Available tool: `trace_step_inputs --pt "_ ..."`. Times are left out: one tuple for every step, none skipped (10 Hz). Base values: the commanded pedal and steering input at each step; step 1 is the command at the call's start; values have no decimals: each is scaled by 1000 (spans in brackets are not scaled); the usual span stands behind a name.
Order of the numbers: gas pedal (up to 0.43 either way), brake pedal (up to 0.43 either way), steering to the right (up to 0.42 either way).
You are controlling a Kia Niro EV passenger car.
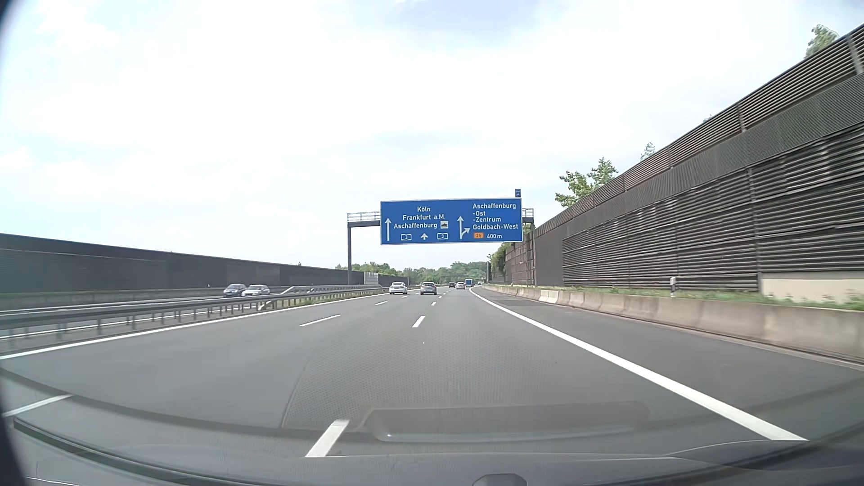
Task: Follow the waypoints while adhering to traffic rules and regulations
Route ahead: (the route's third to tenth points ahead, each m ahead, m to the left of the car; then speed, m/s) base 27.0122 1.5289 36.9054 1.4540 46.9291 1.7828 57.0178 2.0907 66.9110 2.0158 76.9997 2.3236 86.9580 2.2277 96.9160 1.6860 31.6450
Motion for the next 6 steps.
trace_step_inputs --pt "197 0 0" --pt "177 0 -3" --pt "169 0 -3" --pt "130 0 -3" --pt "110 0 -3" --pt "8 0 -3"
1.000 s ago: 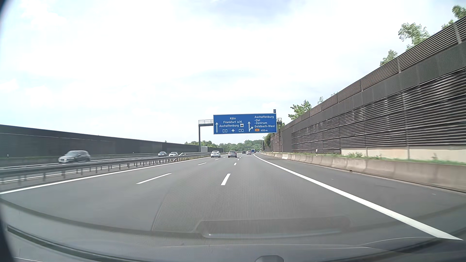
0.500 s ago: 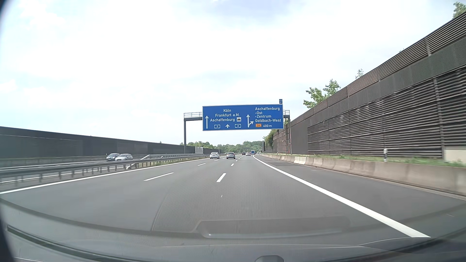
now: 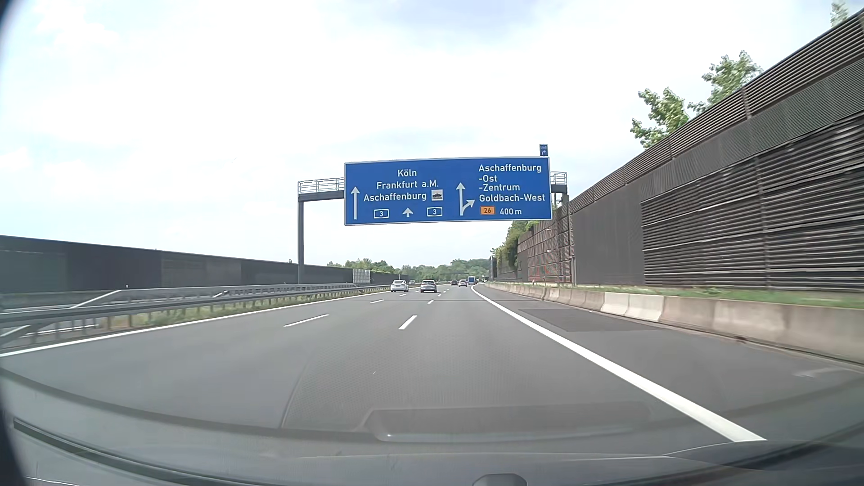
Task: Follow the waypoints while adhering to traffic rules and regulations
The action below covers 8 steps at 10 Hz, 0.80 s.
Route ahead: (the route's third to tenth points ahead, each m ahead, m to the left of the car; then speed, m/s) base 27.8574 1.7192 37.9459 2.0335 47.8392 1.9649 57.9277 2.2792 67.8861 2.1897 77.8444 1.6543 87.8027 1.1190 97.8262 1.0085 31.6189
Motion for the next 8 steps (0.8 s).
trace_step_inputs --pt "0 0 -3" --pt "0 0 -3" --pt "0 0 -3" --pt "0 0 -2" --pt "0 0 -2" --pt "0 0 -1" --pt "0 0 0" --pt "0 0 0"
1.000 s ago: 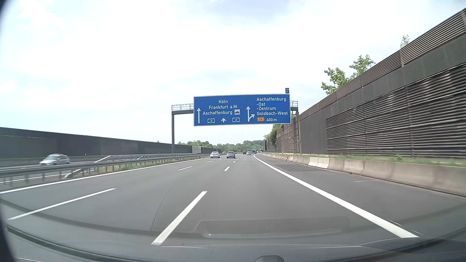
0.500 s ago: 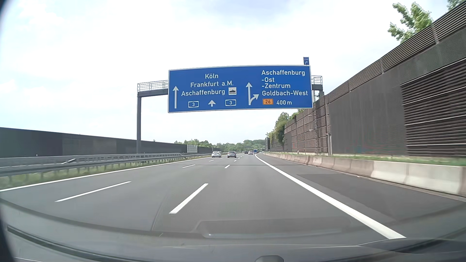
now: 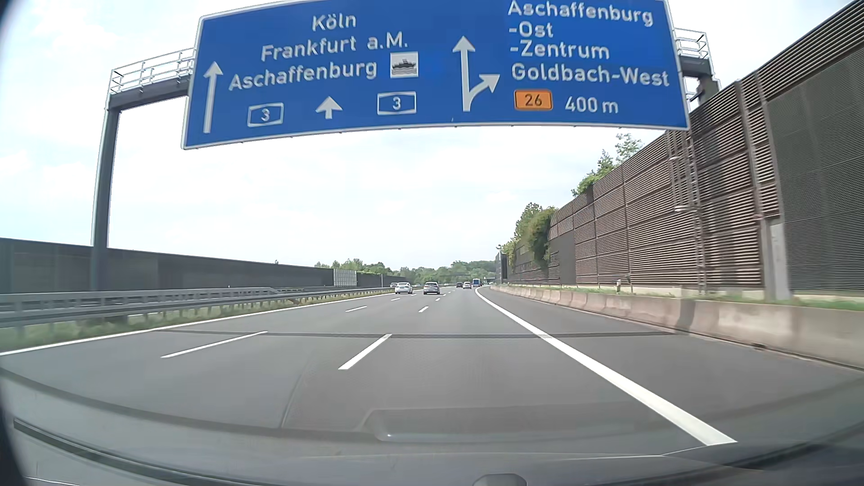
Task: Follow the waypoints while adhering to traffic rules and regulations
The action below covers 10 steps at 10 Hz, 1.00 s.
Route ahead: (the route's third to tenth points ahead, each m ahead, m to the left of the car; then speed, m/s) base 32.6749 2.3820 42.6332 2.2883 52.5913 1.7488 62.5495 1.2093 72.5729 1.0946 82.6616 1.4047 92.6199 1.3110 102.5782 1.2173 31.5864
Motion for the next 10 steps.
trace_step_inputs --pt "0 0 0" --pt "0 0 0" --pt "0 0 0" --pt "0 0 0" --pt "0 0 0" --pt "0 0 0" --pt "0 0 0" --pt "0 0 0" --pt "0 0 0" --pt "0 0 0"
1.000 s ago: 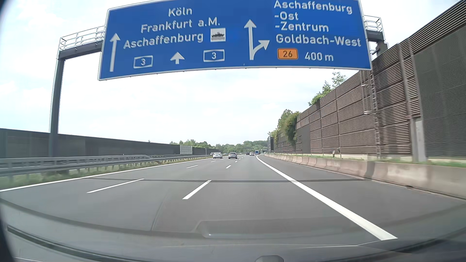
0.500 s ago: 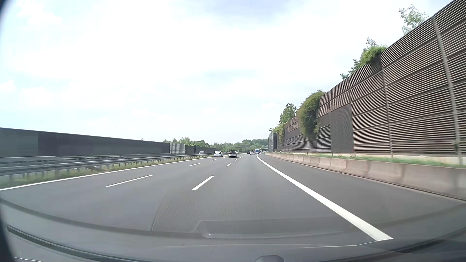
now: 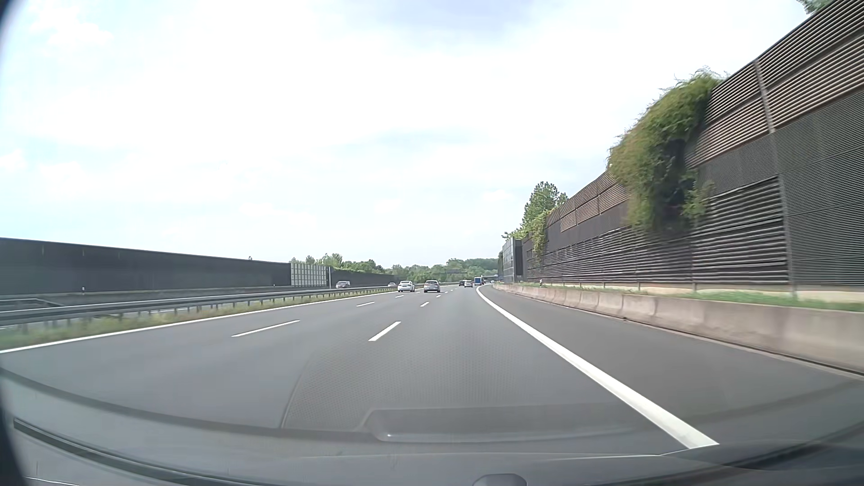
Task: Follow the waypoints while adhering to traffic rules and regulations
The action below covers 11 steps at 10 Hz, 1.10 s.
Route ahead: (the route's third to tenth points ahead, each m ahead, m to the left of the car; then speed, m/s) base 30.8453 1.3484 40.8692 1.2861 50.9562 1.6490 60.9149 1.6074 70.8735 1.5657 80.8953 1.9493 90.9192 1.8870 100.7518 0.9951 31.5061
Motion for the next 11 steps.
trace_step_inputs --pt "0 0 0" --pt "0 0 0" --pt "0 0 0" --pt "0 0 0" --pt "0 0 0" --pt "0 0 0" --pt "0 0 0" --pt "0 0 0" --pt "8 0 0" --pt "39 0 0" --pt "87 0 0"
